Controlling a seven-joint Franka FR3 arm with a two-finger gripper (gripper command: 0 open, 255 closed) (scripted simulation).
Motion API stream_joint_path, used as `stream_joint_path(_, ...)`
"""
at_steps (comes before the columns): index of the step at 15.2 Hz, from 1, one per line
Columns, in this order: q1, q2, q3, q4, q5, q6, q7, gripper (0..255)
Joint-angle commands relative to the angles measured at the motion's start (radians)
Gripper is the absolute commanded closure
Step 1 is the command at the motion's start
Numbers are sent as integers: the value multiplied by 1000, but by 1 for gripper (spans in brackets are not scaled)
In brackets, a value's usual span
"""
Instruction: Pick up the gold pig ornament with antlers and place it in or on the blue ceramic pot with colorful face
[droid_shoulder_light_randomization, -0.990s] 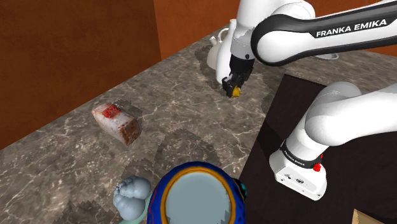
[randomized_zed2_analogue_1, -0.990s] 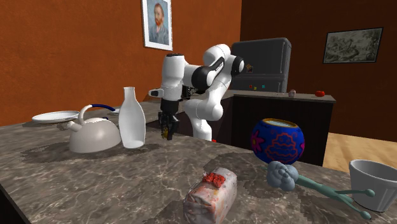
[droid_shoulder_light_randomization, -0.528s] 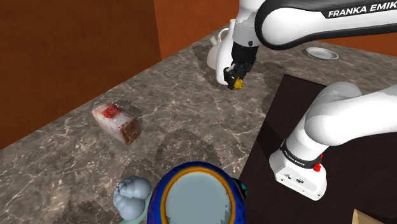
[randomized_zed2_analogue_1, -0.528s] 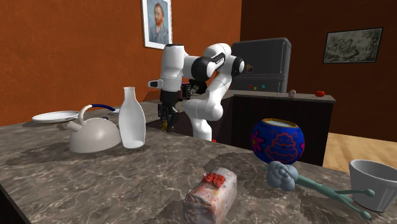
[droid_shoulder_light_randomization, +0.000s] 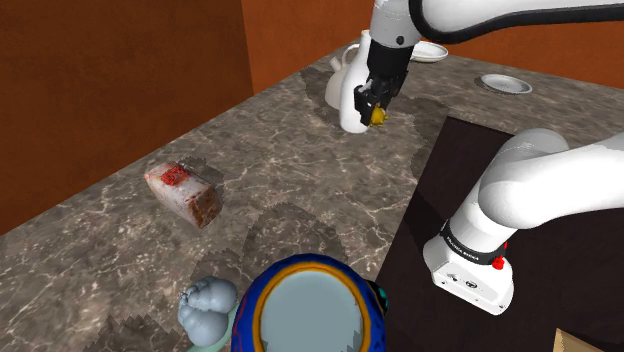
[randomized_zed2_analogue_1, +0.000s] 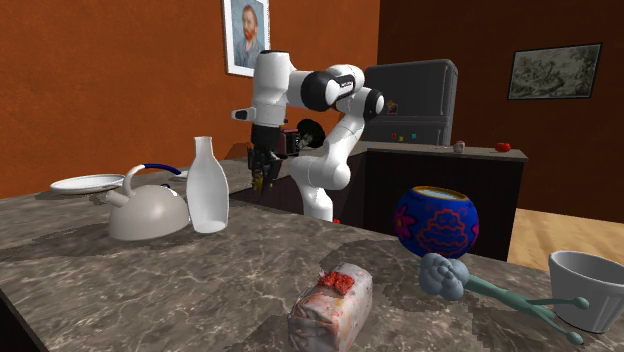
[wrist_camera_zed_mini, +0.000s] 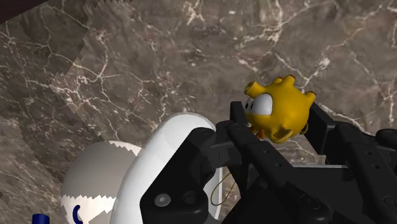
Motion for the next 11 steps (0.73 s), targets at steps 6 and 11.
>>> stream_joint_path(6,-8,11,-12,98,-11,-87,-8,255)
stream_joint_path(11,-13,24,-19,173,-18,-148,-13,255)
